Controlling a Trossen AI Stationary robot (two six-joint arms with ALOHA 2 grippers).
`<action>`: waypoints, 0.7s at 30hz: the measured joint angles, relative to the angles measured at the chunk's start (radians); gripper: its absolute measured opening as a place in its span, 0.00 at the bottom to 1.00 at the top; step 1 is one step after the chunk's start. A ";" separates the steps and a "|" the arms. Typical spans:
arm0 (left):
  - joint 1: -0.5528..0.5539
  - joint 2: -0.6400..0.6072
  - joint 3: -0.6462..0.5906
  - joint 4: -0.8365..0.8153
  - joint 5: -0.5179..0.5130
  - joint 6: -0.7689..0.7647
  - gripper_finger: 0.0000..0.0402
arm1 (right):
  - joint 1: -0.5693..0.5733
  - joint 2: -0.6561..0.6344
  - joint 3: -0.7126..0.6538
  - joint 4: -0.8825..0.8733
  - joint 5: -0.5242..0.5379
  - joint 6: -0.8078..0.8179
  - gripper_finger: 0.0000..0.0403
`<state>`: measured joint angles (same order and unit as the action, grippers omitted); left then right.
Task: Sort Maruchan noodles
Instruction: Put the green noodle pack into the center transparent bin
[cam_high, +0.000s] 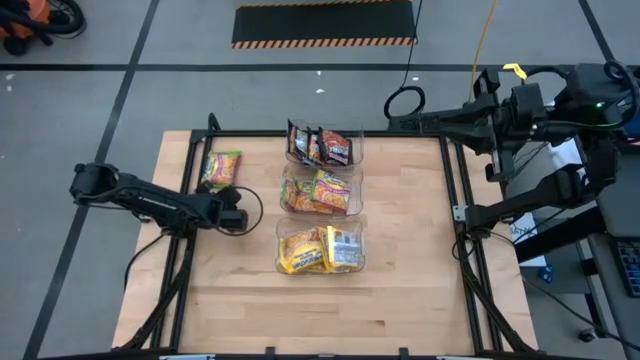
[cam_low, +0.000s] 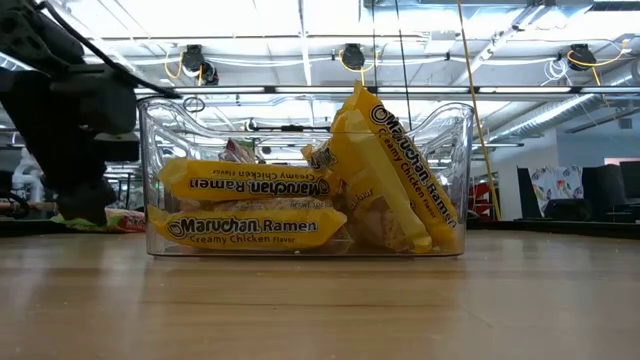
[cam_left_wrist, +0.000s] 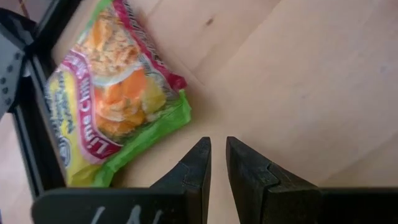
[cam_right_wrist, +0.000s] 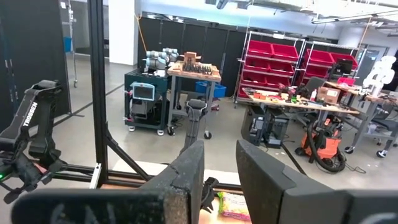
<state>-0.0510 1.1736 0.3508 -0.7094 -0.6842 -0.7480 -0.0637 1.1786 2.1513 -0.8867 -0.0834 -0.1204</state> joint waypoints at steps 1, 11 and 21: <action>0.004 0.005 0.000 0.009 0.007 0.006 0.14 | 0.000 0.000 0.000 0.000 0.000 0.000 0.23; 0.063 0.037 0.000 0.100 -0.022 -0.073 0.14 | 0.000 0.000 0.000 0.000 0.000 -0.027 0.23; 0.070 0.144 0.000 0.112 -0.048 -0.111 0.14 | 0.000 0.000 0.000 0.000 0.000 -0.026 0.23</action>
<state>0.0193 1.3180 0.3511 -0.5979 -0.7320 -0.8591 -0.0635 1.1786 2.1513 -0.8871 -0.0834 -0.1461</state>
